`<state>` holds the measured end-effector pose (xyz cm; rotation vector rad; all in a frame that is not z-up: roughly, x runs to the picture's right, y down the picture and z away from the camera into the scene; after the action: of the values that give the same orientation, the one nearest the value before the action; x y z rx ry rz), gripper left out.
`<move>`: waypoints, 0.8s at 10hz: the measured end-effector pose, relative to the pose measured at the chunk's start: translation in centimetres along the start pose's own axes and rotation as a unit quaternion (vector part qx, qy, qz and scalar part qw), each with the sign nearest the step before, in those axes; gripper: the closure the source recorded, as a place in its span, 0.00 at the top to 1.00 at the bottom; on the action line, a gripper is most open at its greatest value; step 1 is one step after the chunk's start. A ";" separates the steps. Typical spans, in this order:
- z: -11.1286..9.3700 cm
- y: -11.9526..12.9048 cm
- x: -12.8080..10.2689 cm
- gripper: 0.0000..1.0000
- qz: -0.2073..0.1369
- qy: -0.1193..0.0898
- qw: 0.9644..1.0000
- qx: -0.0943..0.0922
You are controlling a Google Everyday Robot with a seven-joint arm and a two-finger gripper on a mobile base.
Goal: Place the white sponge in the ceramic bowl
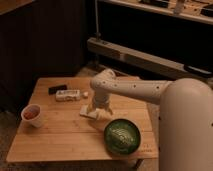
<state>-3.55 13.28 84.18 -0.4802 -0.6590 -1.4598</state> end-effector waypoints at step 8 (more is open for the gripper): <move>0.5 0.5 0.5 0.80 0.007 -0.001 1.000 0.005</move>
<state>-3.07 13.28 84.94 -0.4780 -0.6629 -1.4425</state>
